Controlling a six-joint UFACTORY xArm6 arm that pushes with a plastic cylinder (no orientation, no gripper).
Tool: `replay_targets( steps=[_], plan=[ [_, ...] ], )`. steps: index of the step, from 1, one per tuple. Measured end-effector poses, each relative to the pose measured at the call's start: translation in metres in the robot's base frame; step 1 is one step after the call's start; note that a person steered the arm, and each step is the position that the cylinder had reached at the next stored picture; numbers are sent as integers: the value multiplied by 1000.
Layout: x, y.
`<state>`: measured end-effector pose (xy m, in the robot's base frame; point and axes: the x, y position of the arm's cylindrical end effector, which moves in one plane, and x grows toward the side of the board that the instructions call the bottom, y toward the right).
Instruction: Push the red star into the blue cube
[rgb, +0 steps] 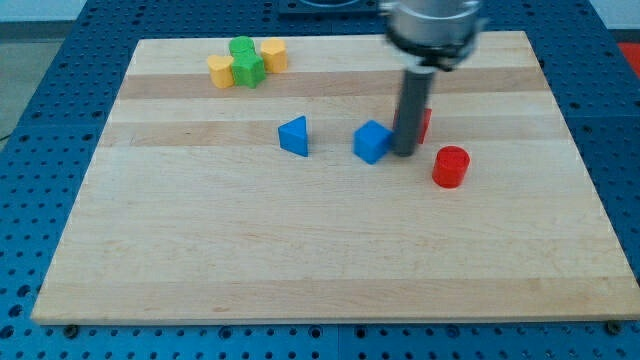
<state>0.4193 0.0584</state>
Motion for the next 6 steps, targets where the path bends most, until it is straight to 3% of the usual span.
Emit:
replay_targets(
  steps=[1,3,4,6],
  plan=[
    [0,-69],
    [-4,132],
    [-36,150],
    [-19,-18]
  ],
)
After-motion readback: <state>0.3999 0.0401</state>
